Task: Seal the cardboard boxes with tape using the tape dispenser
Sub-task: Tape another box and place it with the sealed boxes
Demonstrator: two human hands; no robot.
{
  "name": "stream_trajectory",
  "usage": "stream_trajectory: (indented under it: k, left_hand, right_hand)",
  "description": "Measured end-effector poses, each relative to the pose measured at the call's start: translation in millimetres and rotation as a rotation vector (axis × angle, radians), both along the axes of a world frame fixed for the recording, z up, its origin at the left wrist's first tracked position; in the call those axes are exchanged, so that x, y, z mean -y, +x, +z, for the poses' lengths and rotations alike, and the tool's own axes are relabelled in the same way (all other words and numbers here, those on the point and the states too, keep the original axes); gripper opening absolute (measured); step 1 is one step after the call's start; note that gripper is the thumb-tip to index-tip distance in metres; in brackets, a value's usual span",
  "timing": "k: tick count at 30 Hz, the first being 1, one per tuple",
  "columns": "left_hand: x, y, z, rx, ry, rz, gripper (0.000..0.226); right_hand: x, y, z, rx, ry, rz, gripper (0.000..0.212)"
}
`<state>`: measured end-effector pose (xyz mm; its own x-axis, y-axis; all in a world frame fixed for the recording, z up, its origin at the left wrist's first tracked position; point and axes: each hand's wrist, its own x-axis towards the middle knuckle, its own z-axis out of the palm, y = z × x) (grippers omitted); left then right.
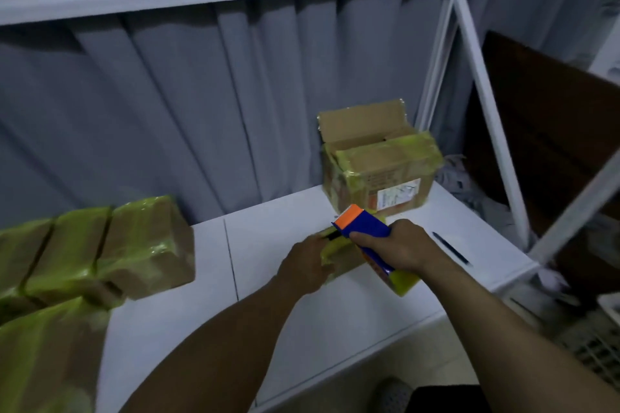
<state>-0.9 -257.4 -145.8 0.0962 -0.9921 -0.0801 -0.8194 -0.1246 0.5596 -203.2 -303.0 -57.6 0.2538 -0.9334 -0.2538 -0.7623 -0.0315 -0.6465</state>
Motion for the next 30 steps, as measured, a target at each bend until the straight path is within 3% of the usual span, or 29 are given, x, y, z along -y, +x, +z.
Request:
stream_trajectory:
  k: [4, 10, 15, 22, 30]
  left_hand:
    - [6.3, -7.7, -13.8, 0.107, -0.039, 0.234, 0.028]
    - [-34.0, 15.6, -11.5, 0.071, -0.114, 0.2, 0.026]
    - [-120.7, 53.8, -8.7, 0.05, -0.124, 0.162, 0.003]
    - [-242.9, 98.3, -2.1, 0.102, -0.094, 0.199, 0.006]
    - [-331.6, 122.2, -19.4, 0.04, -0.186, 0.266, 0.042]
  right_hand:
    - [9.0, -10.5, -6.6, -0.053, -0.008, 0.005, 0.062]
    - [5.3, -3.3, -0.6, 0.027, -0.006, 0.057, 0.062]
    - [-23.8, 25.1, 6.3, 0.05, 0.013, 0.138, 0.062]
    - [-101.0, 92.6, -2.9, 0.06, -0.042, 0.356, 0.058]
    - [-157.4, 138.7, -7.8, 0.128, 0.048, 0.552, 0.045]
